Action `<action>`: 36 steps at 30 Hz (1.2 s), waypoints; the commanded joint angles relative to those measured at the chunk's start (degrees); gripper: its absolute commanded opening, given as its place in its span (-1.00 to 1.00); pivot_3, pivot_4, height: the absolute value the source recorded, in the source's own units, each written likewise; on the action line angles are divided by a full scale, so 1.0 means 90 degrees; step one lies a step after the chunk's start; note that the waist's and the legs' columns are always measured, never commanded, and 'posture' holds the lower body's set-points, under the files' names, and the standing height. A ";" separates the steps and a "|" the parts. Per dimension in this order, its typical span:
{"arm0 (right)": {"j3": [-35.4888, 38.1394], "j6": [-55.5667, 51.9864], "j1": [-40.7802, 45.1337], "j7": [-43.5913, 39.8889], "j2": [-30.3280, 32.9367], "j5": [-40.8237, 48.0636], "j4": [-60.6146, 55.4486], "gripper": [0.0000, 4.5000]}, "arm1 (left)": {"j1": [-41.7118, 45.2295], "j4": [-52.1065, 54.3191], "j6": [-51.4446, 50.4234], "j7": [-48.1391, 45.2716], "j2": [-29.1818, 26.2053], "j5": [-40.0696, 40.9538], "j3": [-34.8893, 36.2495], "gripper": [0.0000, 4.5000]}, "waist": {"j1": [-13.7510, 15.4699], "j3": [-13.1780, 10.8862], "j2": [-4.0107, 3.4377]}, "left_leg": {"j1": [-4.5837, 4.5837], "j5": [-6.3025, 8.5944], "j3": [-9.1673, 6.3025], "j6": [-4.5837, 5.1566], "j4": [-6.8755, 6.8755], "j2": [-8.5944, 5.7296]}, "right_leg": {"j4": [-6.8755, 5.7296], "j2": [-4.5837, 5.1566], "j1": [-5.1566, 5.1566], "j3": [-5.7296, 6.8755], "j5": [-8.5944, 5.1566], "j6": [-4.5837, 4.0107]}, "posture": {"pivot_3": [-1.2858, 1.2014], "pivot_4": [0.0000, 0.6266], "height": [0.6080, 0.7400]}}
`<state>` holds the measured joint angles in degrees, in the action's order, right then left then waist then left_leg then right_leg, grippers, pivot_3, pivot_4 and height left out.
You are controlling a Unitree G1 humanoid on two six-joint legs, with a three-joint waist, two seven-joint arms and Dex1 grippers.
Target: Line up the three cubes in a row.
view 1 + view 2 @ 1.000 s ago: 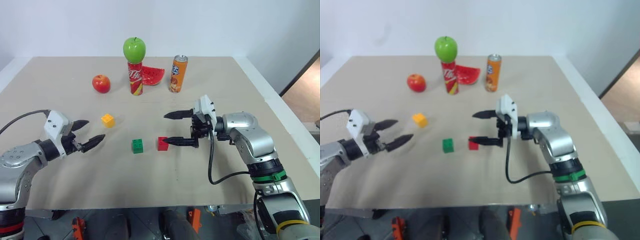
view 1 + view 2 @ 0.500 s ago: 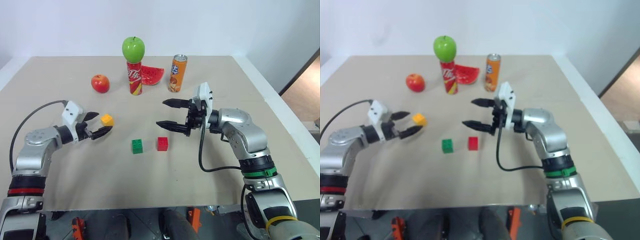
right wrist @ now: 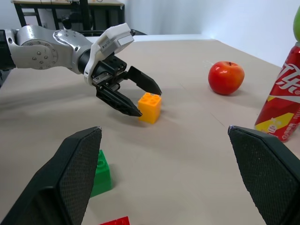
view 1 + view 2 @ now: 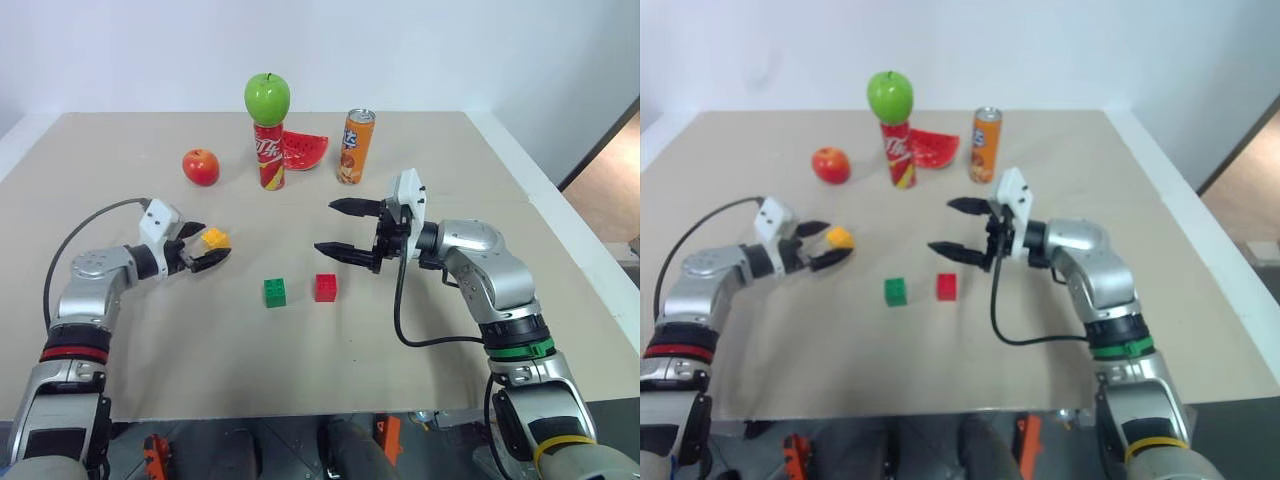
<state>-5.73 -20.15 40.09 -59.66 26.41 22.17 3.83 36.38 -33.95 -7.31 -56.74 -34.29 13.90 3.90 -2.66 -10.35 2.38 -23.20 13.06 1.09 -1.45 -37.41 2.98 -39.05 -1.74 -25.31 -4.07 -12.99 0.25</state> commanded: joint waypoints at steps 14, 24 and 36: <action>0.0091 0.0173 0.0069 -0.0084 0.0120 -0.0037 -0.0116 1.00 | -0.0088 0.0395 0.0570 -0.0303 -0.0251 -0.0239 -0.0009 -0.41 | -0.0008 0.0000 0.0000 | -0.0002 0.0000 -0.0001 0.0000 0.0001 0.0001 | 0.0000 0.0000 -0.0002 0.0000 0.0000 0.0001 | 0.03 -0.52 1.00; 0.0106 0.0151 0.0171 -0.0311 0.0272 0.0000 0.0034 1.00 | -0.1808 0.3008 0.0245 -0.2255 -0.1301 0.0744 -0.0070 -0.41 | -0.0007 -0.0001 -0.0002 | 0.0001 0.0000 0.0005 0.0000 0.0006 0.0006 | 0.0000 0.0002 -0.0004 -0.0003 -0.0005 -0.0005 | 0.03 -0.52 1.00; 0.0103 0.0020 0.0099 -0.0643 0.0432 0.0039 -0.0029 1.00 | -0.1420 0.1960 0.0845 -0.2990 -0.1076 0.0441 -0.0645 -0.41 | 0.0002 -0.0001 -0.0003 | 0.0001 -0.0002 0.0003 0.0004 0.0001 0.0003 | -0.0001 -0.0001 -0.0002 0.0001 -0.0003 -0.0004 | 0.03 -0.52 1.00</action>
<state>-6.06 -20.13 40.42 -64.99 29.62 21.81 4.74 22.34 -15.30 -1.48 -82.78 -43.91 18.48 -1.72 -2.63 -10.37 2.36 -23.19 13.04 1.12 -1.41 -37.40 3.01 -39.05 -1.75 -25.33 -4.06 -13.01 0.21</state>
